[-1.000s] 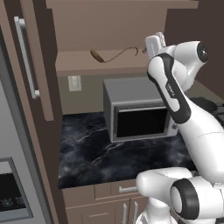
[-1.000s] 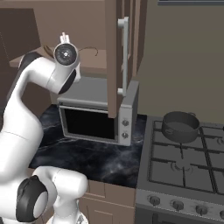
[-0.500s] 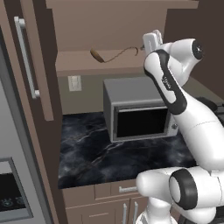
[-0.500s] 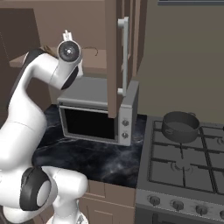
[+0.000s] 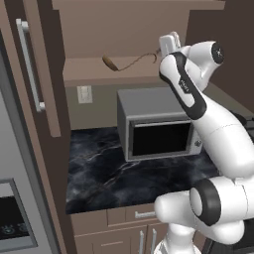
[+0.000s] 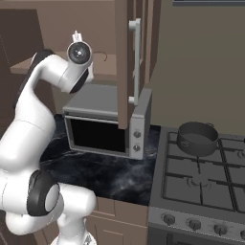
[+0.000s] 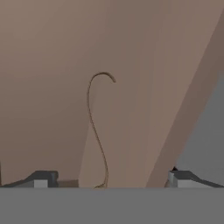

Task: Open the cabinet and move the ladle to the pot. Then close the cabinet.

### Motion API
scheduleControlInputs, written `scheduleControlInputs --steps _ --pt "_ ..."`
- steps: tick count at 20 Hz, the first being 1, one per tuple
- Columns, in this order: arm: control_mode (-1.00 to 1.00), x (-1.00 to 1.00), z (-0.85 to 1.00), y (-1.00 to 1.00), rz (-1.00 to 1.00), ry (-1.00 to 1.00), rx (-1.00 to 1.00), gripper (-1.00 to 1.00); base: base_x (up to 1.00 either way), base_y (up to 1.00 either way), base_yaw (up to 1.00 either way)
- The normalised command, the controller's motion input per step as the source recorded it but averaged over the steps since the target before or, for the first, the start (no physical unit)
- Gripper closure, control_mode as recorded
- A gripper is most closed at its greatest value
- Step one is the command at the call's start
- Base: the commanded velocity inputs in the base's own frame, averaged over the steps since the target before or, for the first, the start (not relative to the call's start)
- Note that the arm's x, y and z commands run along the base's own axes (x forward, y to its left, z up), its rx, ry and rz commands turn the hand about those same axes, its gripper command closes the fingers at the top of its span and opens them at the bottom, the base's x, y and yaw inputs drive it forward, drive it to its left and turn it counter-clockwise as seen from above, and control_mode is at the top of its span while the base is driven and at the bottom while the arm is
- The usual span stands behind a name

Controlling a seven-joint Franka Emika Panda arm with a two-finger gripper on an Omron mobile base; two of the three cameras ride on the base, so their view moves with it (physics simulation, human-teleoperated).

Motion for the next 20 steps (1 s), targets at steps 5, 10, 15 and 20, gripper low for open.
scheduleControlInputs --steps 5,10,15,20 --pt "-1.00 0.25 0.00 -0.02 0.00 -0.06 0.00 -1.00 0.00 0.00 0.00" --pt "-1.00 0.26 0.00 0.00 0.00 -0.05 0.00 -1.00 0.00 0.00 0.00" --pt "-1.00 0.27 0.00 0.00 0.00 -0.01 0.00 -1.00 0.00 0.00 0.00" --pt "-1.00 0.23 0.00 0.00 0.00 0.00 0.00 -1.00 0.00 0.00 0.00"
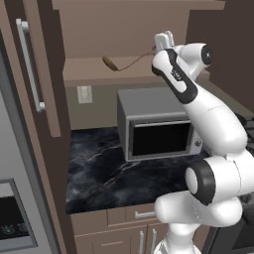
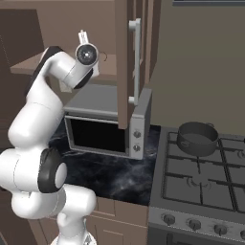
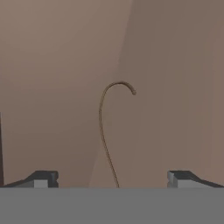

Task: Open the cabinet and move the ladle to the pot. Then close the cabinet.

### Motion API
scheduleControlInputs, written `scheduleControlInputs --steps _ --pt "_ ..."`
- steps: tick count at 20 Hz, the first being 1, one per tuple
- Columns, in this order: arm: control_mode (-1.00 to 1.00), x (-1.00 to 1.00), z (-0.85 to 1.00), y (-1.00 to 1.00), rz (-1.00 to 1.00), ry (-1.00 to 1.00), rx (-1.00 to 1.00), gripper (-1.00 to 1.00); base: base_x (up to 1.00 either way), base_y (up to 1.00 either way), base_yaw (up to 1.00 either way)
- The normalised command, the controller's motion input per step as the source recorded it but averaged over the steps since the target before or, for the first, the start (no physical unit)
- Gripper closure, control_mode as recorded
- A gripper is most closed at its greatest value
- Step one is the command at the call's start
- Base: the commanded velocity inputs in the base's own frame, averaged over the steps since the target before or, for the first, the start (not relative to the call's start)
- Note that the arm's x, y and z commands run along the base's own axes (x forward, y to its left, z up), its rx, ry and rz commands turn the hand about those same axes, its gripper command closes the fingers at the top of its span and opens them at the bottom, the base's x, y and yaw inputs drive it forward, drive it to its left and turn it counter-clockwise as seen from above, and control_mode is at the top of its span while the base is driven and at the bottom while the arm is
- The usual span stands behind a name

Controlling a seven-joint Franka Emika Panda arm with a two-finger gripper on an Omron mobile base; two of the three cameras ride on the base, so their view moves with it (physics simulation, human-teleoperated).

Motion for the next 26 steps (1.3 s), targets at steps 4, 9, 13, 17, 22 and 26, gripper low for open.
scheduleControlInputs --steps 4,9,13,17,22,26 --pt "-1.00 0.26 0.00 0.00 0.00 0.00 0.00 -1.00 0.00 0.00 0.00" --pt "-1.00 0.31 0.00 0.00 0.00 0.00 0.00 -1.00 0.00 0.00 0.00" --pt "-1.00 0.33 0.00 0.00 0.00 -0.04 0.00 -1.00 0.00 0.00 0.00" --pt "-1.00 0.33 0.00 0.00 0.00 -0.05 0.00 -1.00 0.00 0.00 0.00" --pt "-1.00 0.31 0.00 0.00 0.00 -0.07 0.00 -1.00 0.00 0.00 0.00" --pt "-1.00 0.25 0.15 0.00 0.00 -0.01 0.00 -1.00 0.00 0.00 0.00"
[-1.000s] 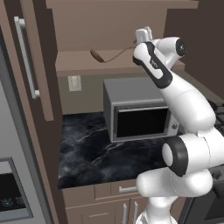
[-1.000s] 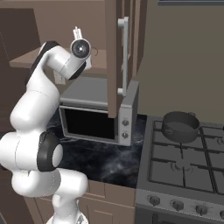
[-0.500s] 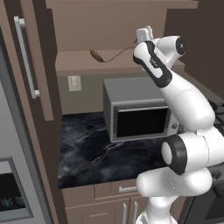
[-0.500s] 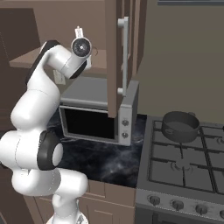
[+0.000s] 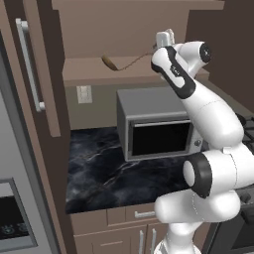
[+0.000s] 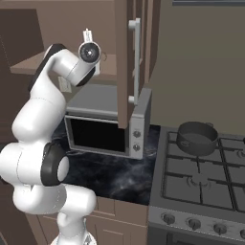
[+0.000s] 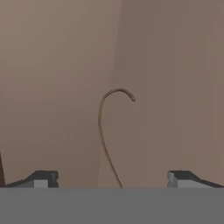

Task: Open the cabinet and move the ladle to the pot. Then close the cabinet.

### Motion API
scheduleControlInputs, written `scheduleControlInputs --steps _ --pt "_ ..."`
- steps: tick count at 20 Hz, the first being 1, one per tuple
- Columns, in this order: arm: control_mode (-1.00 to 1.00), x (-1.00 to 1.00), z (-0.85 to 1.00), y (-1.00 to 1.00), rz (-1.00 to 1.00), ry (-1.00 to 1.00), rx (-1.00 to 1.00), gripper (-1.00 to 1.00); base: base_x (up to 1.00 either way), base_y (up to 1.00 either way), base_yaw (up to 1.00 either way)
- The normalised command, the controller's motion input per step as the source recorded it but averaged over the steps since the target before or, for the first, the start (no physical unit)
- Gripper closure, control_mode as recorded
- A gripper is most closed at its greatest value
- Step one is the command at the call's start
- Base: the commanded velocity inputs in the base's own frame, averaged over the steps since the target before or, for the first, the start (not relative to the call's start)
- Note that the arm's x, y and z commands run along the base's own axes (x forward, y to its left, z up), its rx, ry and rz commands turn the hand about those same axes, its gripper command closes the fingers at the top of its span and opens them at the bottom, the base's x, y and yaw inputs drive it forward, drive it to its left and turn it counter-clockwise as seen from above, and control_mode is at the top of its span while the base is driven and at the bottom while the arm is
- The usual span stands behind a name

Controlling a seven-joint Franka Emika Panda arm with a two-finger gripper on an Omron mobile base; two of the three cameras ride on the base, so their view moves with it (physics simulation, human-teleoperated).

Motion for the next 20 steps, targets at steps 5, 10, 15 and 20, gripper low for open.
scheduleControlInputs --steps 5,10,15,20 --pt "-1.00 0.15 0.37 0.00 0.00 0.00 0.00 -1.00 0.00 0.00 0.00" --pt "-1.00 0.17 0.41 0.00 0.00 0.12 0.00 -1.00 0.00 0.00 0.00" --pt "-1.00 0.15 0.04 0.00 0.00 0.05 0.00 -1.00 0.00 0.00 0.00" --pt "-1.00 0.05 0.10 0.00 0.00 -0.01 -0.01 -1.00 0.00 0.00 0.00"
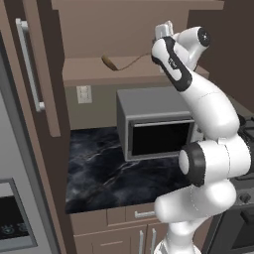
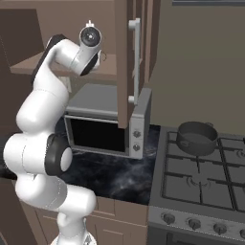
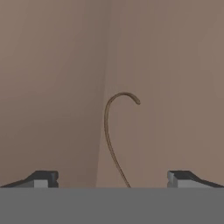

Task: Open the cabinet and move the ladle to the pot. Then close the cabinet.

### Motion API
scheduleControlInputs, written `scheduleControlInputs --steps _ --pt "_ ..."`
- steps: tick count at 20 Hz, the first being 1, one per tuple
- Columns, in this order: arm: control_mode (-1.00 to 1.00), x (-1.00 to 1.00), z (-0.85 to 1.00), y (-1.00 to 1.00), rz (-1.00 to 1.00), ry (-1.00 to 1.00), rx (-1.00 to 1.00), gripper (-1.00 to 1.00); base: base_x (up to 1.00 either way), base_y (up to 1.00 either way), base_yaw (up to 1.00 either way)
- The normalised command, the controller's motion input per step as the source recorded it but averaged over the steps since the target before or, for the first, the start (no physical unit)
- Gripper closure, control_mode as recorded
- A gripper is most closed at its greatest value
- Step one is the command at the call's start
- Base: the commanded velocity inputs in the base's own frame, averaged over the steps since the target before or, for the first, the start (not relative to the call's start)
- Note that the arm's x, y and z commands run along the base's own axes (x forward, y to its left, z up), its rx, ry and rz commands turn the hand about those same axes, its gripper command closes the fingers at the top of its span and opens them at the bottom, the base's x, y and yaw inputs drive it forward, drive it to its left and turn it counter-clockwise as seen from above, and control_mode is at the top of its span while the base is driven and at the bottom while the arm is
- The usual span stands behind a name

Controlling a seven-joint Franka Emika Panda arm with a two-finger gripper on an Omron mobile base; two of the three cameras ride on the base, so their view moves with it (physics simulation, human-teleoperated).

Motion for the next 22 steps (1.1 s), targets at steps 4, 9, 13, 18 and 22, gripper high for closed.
scheduleControlInputs --steps 4,9,13,18,22 --pt "-1.00 0.10 0.00 0.00 0.00 0.04 0.01 -1.00 0.00 0.00 0.00" --pt "-1.00 0.19 -0.03 0.00 0.00 0.02 0.00 -1.00 0.00 0.00 0.00" --pt "-1.00 0.21 -0.04 0.00 0.00 0.00 0.00 -1.00 0.00 0.00 0.00" --pt "-1.00 0.25 -0.03 0.03 0.00 0.00 0.00 -1.00 0.00 0.00 0.00" --pt "-1.00 0.26 -0.07 0.10 0.00 0.00 0.00 -1.00 0.00 0.00 0.00"
